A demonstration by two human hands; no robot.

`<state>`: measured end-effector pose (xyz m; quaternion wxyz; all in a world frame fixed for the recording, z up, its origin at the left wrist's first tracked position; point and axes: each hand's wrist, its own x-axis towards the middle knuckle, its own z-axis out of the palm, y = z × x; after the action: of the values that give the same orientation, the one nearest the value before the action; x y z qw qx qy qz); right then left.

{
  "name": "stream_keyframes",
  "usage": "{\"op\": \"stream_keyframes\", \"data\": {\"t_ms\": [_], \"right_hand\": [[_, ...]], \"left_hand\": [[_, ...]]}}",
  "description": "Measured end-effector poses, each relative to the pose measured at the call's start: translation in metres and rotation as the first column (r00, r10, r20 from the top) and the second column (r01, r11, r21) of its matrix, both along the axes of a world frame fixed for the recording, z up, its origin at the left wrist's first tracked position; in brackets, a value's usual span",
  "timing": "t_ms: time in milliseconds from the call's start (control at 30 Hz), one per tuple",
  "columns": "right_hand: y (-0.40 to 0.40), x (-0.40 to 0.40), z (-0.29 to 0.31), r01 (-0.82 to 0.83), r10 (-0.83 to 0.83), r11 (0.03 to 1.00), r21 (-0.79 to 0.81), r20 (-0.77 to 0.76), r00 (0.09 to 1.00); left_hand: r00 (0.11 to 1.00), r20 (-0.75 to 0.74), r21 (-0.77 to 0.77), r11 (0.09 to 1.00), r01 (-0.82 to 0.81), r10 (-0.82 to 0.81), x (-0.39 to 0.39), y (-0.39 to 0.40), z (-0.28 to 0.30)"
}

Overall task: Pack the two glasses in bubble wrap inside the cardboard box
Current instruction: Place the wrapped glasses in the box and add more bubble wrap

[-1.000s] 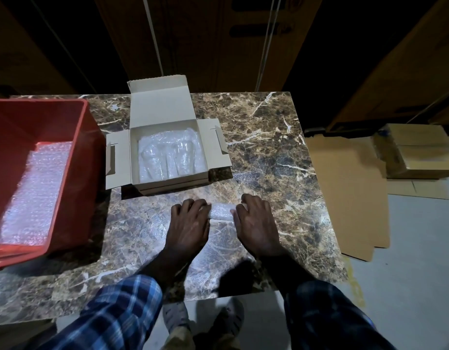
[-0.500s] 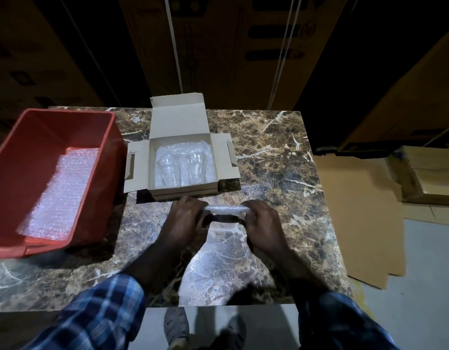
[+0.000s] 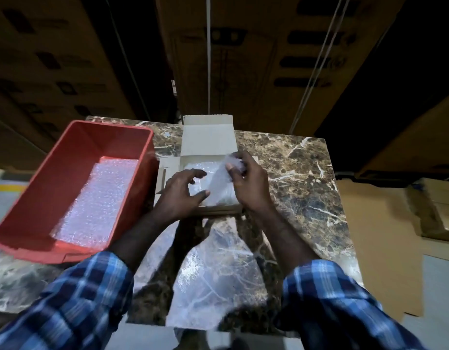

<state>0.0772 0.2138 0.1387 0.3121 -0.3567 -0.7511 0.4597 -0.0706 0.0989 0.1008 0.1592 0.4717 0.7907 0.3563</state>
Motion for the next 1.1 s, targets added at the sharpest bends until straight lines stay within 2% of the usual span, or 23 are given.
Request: {"op": "stream_keyframes", "data": {"t_ms": [33,67,100,167,267,333,400,467,500,533,600,667,733,833,967,1100], "right_hand": [[0.003,-0.006,0.002,-0.079,0.060,0.978,0.192,0.107,0.993],[0.004,-0.013,0.005,-0.179,0.113,0.935,0.306,0.222,0.969],[0.004,-0.021,0.008,-0.276,0.159,0.900,0.338,0.335,0.929],[0.005,-0.035,0.011,-0.400,0.244,0.874,0.277,0.461,0.853],[0.012,-0.044,0.000,-0.345,0.291,0.935,0.079,0.383,0.877],[0.013,-0.040,-0.012,-0.276,0.270,0.961,-0.033,0.354,0.895],[0.014,-0.035,-0.029,-0.242,0.241,0.969,-0.047,0.395,0.887],[0.015,-0.032,-0.040,-0.233,0.229,0.972,-0.039,0.401,0.887],[0.016,-0.032,-0.043,-0.243,0.235,0.969,-0.030,0.397,0.887],[0.017,-0.032,-0.043,-0.266,0.242,0.964,0.003,0.407,0.881],[0.020,-0.034,-0.041,-0.348,0.256,0.931,0.106,0.490,0.833],[0.025,-0.036,-0.036,-0.455,0.254,0.872,0.180,0.629,0.735],[0.029,-0.037,-0.033,-0.568,0.261,0.800,0.192,0.741,0.618],[0.027,-0.037,-0.038,-0.635,0.314,0.769,0.077,0.820,0.478],[0.026,-0.034,-0.048,-0.569,0.363,0.820,-0.052,0.816,0.449],[0.033,-0.036,-0.047,-0.552,0.397,0.824,-0.124,0.822,0.408]], "left_hand": [[0.999,0.033,0.014,1.000,0.012,-0.013,-0.006,0.004,0.003],[0.997,0.068,0.028,0.999,0.032,-0.034,-0.012,0.008,0.006],[0.993,0.100,0.041,0.997,0.061,-0.065,-0.016,0.012,0.011],[0.984,0.144,0.069,0.993,0.100,-0.109,-0.026,0.022,0.016],[0.958,0.273,0.101,0.993,0.060,-0.086,-0.041,0.029,0.010],[0.888,0.458,0.132,0.991,-0.021,-0.042,-0.047,0.029,0.007],[0.774,0.634,0.125,0.988,-0.088,-0.012,-0.050,0.028,0.007],[0.713,0.701,0.085,0.991,-0.102,0.013,-0.050,0.027,0.007],[0.716,0.698,0.063,0.994,-0.089,0.019,-0.050,0.026,0.006],[0.759,0.651,0.043,0.997,-0.057,0.015,-0.052,0.025,0.005],[0.911,0.412,-0.016,0.999,0.044,-0.033,-0.057,0.023,0.000],[0.976,0.184,-0.101,0.986,0.135,-0.115,-0.061,0.020,-0.001],[0.967,0.099,-0.216,0.944,0.251,-0.234,-0.065,0.019,-0.001],[0.881,0.005,-0.441,0.790,0.426,-0.473,-0.066,0.024,-0.003],[0.839,0.043,-0.560,0.682,0.470,-0.543,-0.066,0.031,-0.008],[0.830,0.106,-0.627,0.612,0.483,-0.547,-0.071,0.036,-0.017]]}}
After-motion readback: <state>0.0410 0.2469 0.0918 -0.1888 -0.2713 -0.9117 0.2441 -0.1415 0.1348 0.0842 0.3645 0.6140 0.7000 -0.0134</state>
